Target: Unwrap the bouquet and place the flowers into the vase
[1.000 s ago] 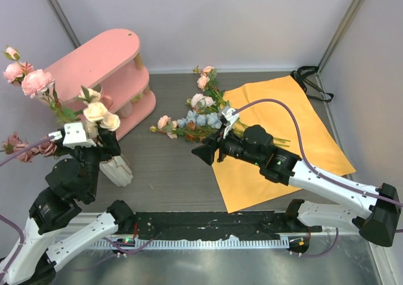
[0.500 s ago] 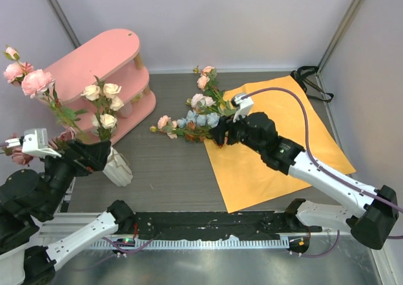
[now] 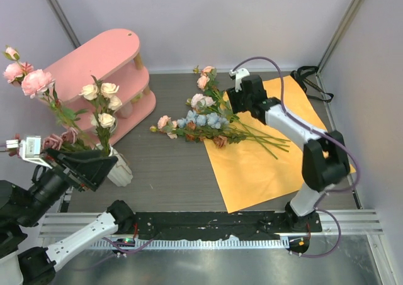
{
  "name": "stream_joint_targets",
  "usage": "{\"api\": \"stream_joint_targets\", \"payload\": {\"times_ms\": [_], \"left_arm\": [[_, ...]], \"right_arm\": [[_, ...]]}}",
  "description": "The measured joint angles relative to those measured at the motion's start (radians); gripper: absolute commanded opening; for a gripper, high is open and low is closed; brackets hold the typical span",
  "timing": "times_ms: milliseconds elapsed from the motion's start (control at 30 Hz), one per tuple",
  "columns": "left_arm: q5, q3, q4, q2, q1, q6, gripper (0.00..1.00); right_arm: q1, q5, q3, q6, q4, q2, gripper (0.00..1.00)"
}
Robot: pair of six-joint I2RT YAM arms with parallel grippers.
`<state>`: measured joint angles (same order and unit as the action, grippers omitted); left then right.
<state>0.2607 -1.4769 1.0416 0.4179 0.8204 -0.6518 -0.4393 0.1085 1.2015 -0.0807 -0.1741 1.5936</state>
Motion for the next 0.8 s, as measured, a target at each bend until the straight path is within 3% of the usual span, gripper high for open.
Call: {"api": "stream_joint_targets", "payload": {"times_ms": [267,600,633,733,800], "left_arm": [[-0.195,0.116,-0.068,0.100,0.002,-0.022,0.97],[-0.306,0.252,-0.151,0.101,0.002,-0.082,0.97],[-0.309,0.254,-0.158,0.102,0.003,-0.083,0.97],[-0.317,0.257,-0.171,0.107,0.003,-0.085,0.97],[-0.323,0.257,-0.177,0.118,0.003,-0.090,0.97]], "right_arm": [[0.083,-0.115,0.449,-0.174,-0.087,0.495,0.57],[0.064,-0.227,0.669,-0.220,-0.111,0.732,0.52],[0.063,-0.226,0.678,-0.224,-0.112,0.748,0.50],[0.061,-0.226,0.700,-0.235,-0.111,0.789,0.27],[0.061,-0.227,0.720,-0.242,-0.106,0.801,0.21]]}}
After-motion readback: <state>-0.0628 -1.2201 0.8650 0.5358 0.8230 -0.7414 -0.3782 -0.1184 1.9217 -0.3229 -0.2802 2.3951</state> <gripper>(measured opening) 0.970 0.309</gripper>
